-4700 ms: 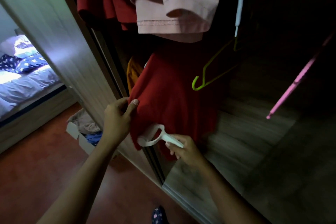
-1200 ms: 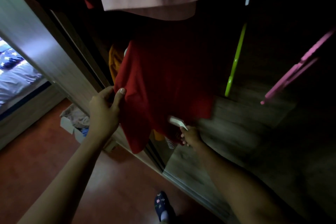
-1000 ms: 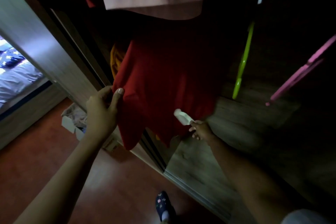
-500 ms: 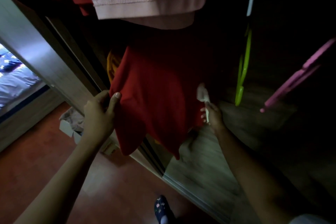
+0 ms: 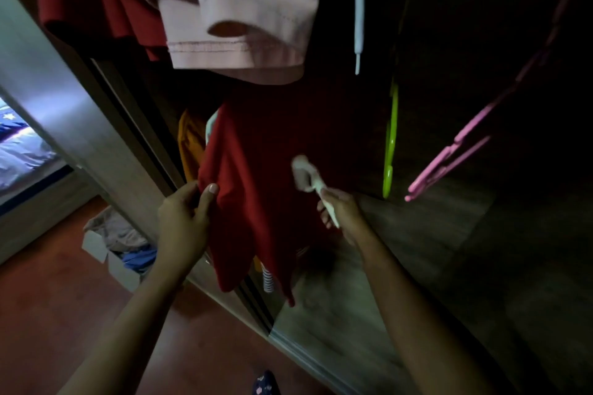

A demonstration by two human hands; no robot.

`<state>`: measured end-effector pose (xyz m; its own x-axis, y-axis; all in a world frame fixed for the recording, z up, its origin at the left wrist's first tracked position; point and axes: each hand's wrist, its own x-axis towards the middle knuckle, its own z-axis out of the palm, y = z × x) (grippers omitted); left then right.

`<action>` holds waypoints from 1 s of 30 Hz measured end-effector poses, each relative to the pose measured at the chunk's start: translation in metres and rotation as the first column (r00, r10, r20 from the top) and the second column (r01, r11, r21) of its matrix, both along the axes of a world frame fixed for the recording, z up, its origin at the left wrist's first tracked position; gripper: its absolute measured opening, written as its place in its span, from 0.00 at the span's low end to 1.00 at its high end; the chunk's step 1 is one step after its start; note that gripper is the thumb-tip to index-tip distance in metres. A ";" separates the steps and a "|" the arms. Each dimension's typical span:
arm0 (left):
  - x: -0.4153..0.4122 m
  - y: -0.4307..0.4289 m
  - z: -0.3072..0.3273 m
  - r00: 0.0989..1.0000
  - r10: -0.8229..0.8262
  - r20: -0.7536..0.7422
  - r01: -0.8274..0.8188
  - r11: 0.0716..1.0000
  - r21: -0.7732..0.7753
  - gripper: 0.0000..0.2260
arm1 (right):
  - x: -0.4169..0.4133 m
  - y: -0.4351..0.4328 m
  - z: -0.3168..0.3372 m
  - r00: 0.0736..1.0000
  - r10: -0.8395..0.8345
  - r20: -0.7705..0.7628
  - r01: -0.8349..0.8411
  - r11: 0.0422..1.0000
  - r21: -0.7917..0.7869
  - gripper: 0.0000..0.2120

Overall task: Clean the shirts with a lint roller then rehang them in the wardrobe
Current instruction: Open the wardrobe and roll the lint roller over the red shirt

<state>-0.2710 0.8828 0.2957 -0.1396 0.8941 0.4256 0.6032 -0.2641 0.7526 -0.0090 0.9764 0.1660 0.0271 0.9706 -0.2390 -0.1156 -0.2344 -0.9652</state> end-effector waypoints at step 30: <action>0.005 -0.032 0.005 1.000 -0.025 0.012 0.026 0.999 -0.033 0.08 | 0.001 -0.007 0.087 0.983 0.041 -0.178 -0.023 0.995 0.098 0.07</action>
